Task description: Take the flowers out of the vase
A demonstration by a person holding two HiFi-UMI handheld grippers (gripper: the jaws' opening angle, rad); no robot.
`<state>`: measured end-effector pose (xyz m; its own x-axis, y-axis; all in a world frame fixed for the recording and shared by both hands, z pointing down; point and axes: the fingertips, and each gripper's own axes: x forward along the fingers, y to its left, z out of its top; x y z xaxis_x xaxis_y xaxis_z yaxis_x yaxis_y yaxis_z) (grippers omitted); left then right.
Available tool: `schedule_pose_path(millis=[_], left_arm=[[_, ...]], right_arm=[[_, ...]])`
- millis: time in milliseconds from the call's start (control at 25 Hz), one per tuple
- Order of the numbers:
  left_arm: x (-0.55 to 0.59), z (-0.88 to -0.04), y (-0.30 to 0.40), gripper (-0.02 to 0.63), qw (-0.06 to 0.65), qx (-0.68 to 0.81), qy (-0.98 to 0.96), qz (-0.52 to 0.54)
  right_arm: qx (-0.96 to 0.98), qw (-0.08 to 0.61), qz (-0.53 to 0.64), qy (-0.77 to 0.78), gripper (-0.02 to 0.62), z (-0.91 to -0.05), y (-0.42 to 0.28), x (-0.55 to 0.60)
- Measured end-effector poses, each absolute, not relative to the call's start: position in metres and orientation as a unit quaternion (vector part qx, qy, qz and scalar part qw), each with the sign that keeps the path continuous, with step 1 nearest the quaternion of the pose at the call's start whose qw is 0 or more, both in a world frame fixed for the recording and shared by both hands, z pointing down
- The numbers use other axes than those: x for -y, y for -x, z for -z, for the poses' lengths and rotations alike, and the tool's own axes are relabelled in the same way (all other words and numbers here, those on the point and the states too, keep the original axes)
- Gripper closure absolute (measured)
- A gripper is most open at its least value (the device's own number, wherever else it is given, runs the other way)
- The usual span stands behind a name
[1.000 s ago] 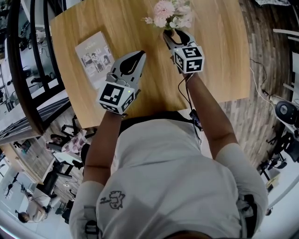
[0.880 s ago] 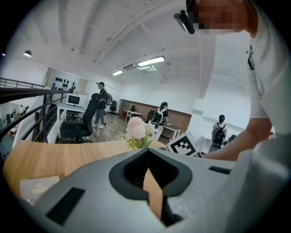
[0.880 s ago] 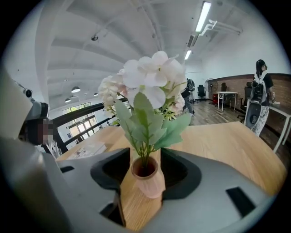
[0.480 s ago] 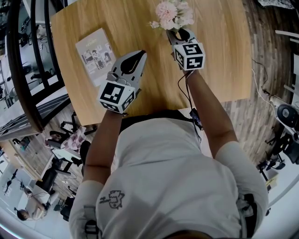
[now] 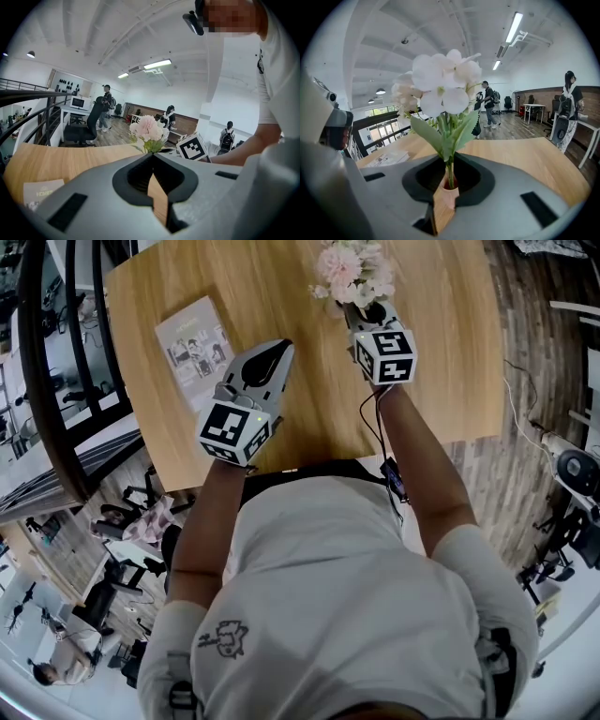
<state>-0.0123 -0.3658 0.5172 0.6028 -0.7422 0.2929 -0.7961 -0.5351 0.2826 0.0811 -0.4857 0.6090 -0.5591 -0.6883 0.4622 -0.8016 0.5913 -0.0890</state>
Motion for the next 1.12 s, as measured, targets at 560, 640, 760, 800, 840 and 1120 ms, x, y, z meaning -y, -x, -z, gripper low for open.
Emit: schedule_pose_path(millis=[560, 640, 760, 800, 840, 1120], left_arm=[[0.354, -0.471, 0.005, 0.601, 0.155, 0.417, -0.894, -0.054], [0.349, -0.467, 0.008, 0.601, 0.151, 0.412, -0.897, -0.051], [0.339, -0.458, 0.011, 0.601, 0.143, 0.401, -0.904, -0.046], [0.336, -0.455, 0.012, 0.601, 0.14, 0.397, -0.906, -0.045], [0.332, -0.452, 0.014, 0.601, 0.138, 0.393, -0.908, -0.045], [0.289, -0.435, 0.032, 0.601, 0.12, 0.362, -0.924, -0.041]], right_arm=[[0.877, 0.123, -0.113, -0.451, 0.541, -0.511, -0.083, 0.464], [0.877, 0.117, -0.108, -0.454, 0.541, -0.5, -0.08, 0.457], [0.875, 0.108, -0.104, -0.461, 0.541, -0.485, -0.078, 0.446], [0.874, 0.106, -0.102, -0.464, 0.541, -0.481, -0.077, 0.441], [0.872, 0.103, -0.101, -0.467, 0.541, -0.476, -0.076, 0.437], [0.86, 0.082, -0.091, -0.496, 0.541, -0.446, -0.072, 0.385]])
